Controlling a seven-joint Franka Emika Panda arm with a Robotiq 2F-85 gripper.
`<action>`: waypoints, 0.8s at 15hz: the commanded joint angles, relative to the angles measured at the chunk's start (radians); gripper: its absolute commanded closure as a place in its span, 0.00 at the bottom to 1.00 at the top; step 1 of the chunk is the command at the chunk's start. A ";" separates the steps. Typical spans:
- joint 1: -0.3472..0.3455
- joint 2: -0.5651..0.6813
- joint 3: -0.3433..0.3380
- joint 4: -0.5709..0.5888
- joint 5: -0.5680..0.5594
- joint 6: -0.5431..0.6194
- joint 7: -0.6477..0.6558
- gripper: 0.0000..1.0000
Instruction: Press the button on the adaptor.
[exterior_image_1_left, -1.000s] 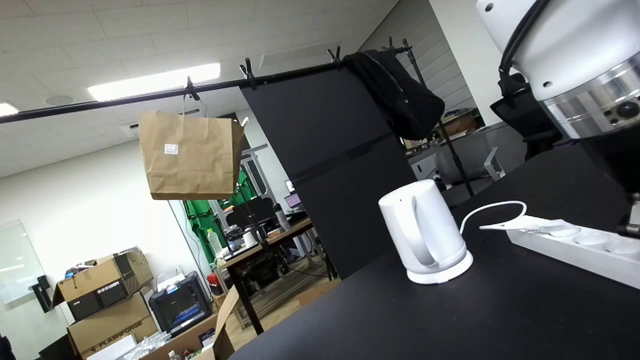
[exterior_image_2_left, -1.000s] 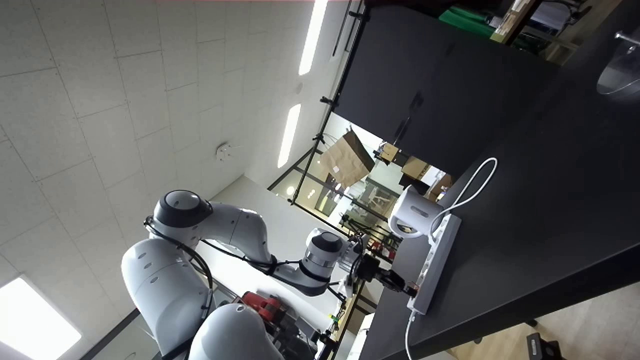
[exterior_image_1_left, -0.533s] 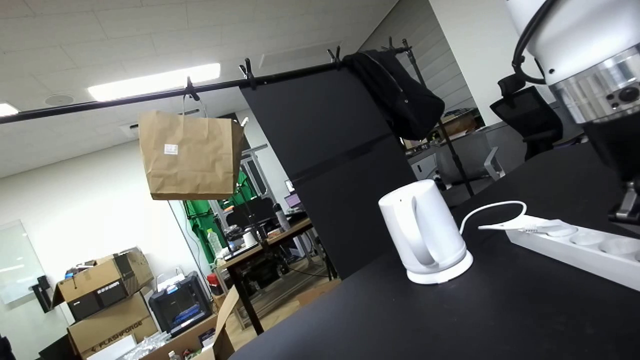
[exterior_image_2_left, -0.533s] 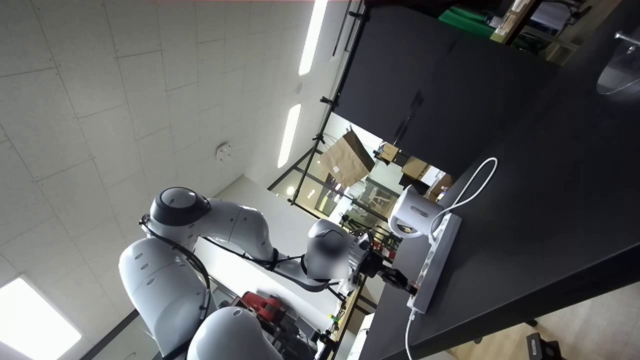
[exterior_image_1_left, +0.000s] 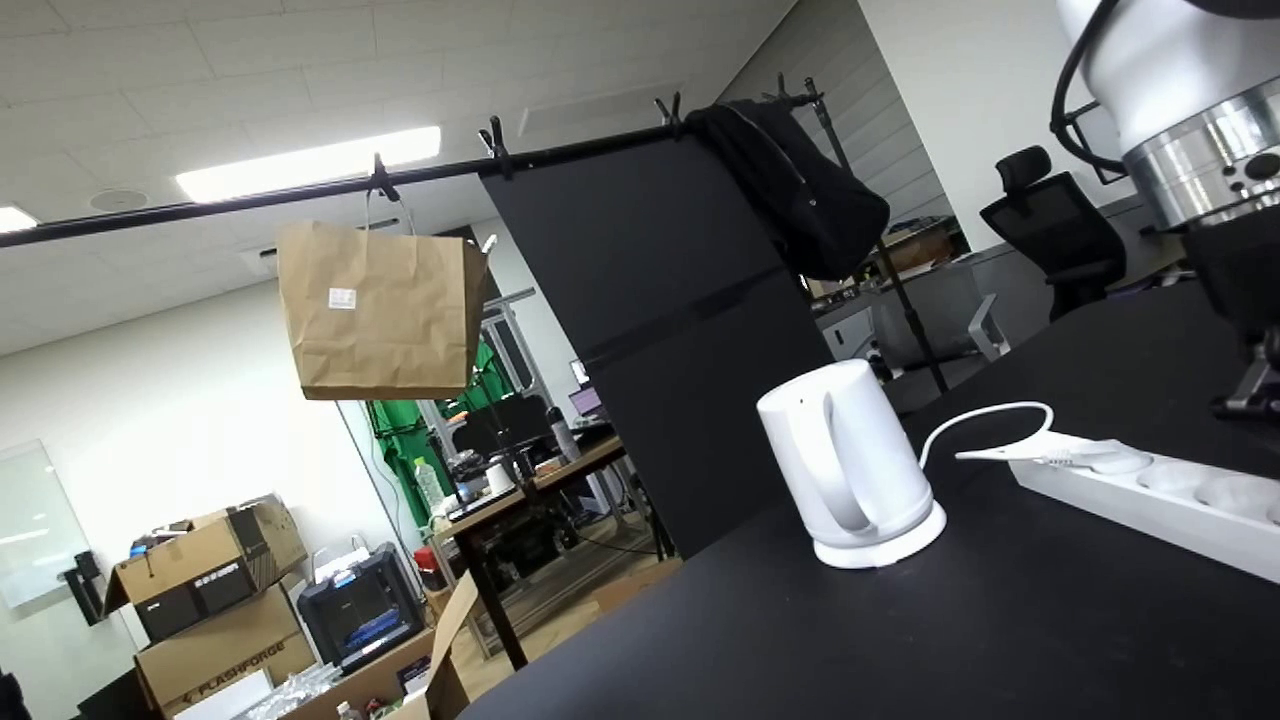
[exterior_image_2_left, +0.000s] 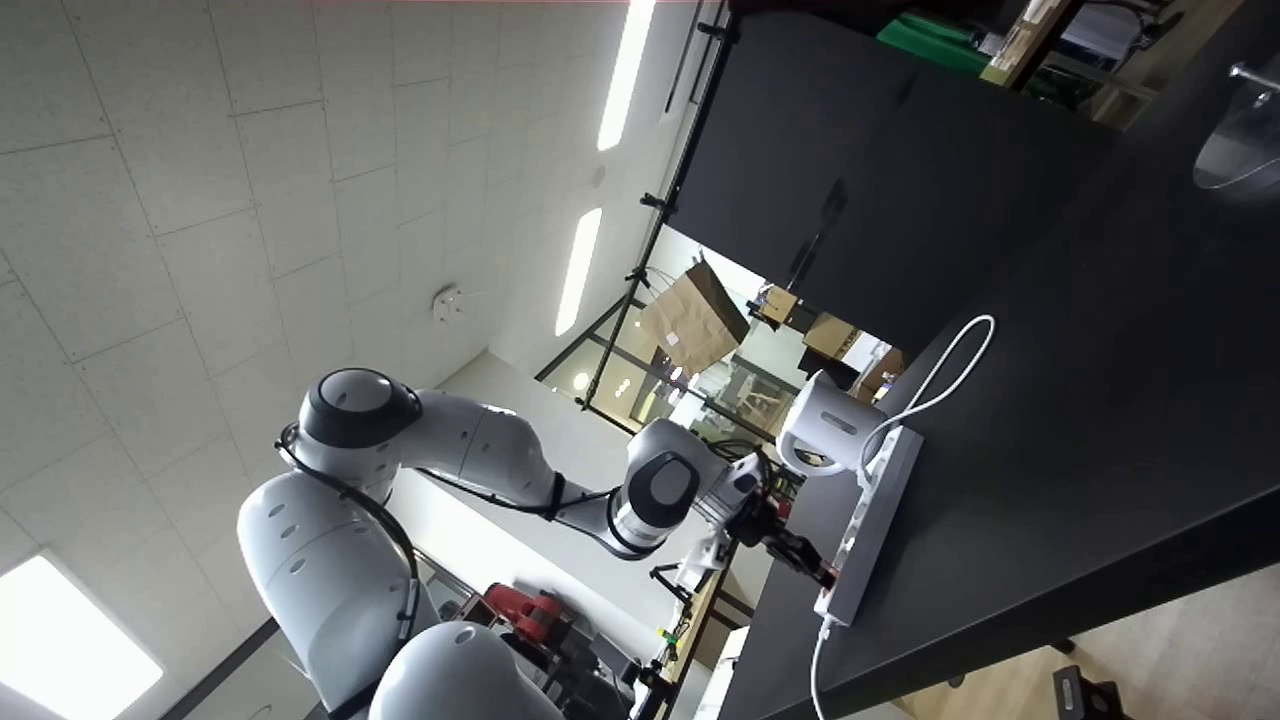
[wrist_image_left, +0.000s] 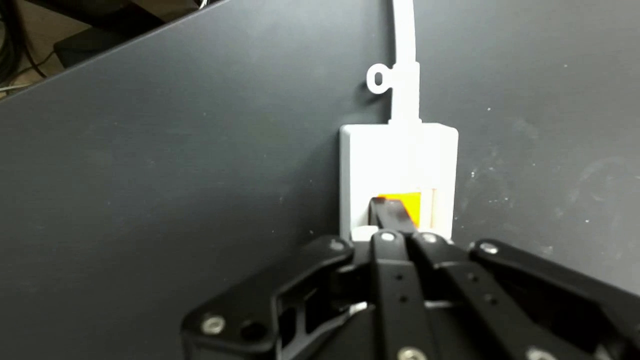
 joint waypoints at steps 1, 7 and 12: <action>-0.028 0.023 0.015 0.028 0.066 -0.025 -0.071 1.00; -0.013 -0.134 0.006 0.001 0.043 -0.088 -0.090 1.00; -0.007 -0.281 0.003 -0.010 0.041 -0.159 -0.128 1.00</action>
